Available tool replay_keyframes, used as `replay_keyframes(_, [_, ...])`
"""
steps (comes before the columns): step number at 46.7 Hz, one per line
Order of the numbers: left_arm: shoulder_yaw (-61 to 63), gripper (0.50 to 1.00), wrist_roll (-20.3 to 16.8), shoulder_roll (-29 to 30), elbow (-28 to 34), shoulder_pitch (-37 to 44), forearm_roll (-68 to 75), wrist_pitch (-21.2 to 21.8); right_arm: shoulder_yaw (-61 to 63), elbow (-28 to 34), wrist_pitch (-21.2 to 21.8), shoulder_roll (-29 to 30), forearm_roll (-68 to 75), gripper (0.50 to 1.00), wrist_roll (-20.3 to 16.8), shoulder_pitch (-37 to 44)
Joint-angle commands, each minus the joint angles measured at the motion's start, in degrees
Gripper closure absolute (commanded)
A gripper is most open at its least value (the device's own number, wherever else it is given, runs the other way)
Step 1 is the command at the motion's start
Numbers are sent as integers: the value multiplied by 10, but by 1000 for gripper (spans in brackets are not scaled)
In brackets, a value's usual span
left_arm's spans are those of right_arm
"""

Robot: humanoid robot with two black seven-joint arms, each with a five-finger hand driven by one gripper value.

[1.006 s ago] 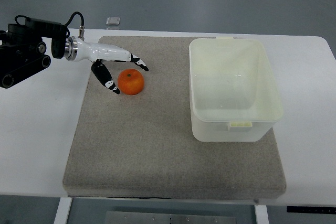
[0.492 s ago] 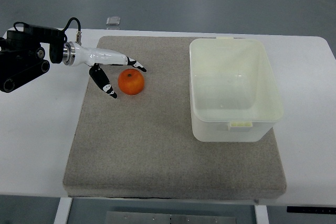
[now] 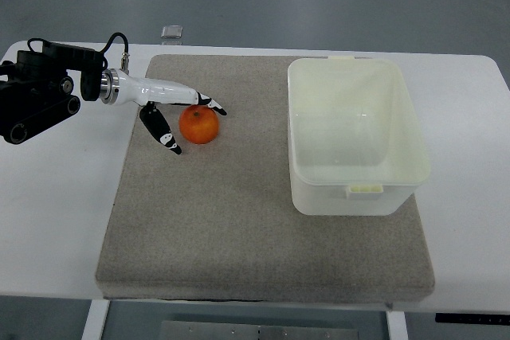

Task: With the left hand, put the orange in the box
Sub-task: 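Lower the left hand around the orange, thumb on its near side, then close the left hand fingers around the orange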

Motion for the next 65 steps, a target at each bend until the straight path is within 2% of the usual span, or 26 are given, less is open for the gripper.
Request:
replay_keyframes(1, [0,531,0,0,0,0,2,0,0,0,0,0,0,574,0,0])
replay_keyframes(12, [1,546,-4,2,1,0,6,0,0,0,0,0,0,574,0,0])
replay_keyframes(15, [1,561,-4,1,1,0,12,0,0,0,0,0,0,574,0,0])
replay_keyframes(18, [1,600,-4,1,1,0,19,0,0,0,0,0,0,574,0,0])
replay_keyframes(22, [1,611,-4,1,1,0,19,0,0,0,0,0,-1,574,0,0])
replay_keyframes(28, [1,673,-4,0,1,0,25,0,0,0,0,0,0,574,0,0])
replay_keyframes(35, [1,701,-4,-4,2,0,26,0,0,0,0,0,0,574,0,0])
replay_keyframes(38, [1,741,-4,-4,2,0,26,-1,0,0,0,0,-1,574,0,0])
replay_keyframes(40, [1,814,-4,-4,2,0,27,-1,0,0,0,0,0,574,0,0])
replay_keyframes(43, [4,885,-3,-4,2,0,27,-2,0,0,0,0,0,574,0,0])
replay_keyframes(45, [6,979,-3,-5,3,-1,27,-2,0,0,0,0,-1,574,0,0])
replay_keyframes(46, [6,1000,-3,-5,4,-2,27,-2,0,0,0,0,0,574,0,0])
replay_keyframes(65, [-2,1000,-1,-7,37,-29,16,-4,0,0,0,0,-1,574,0,0])
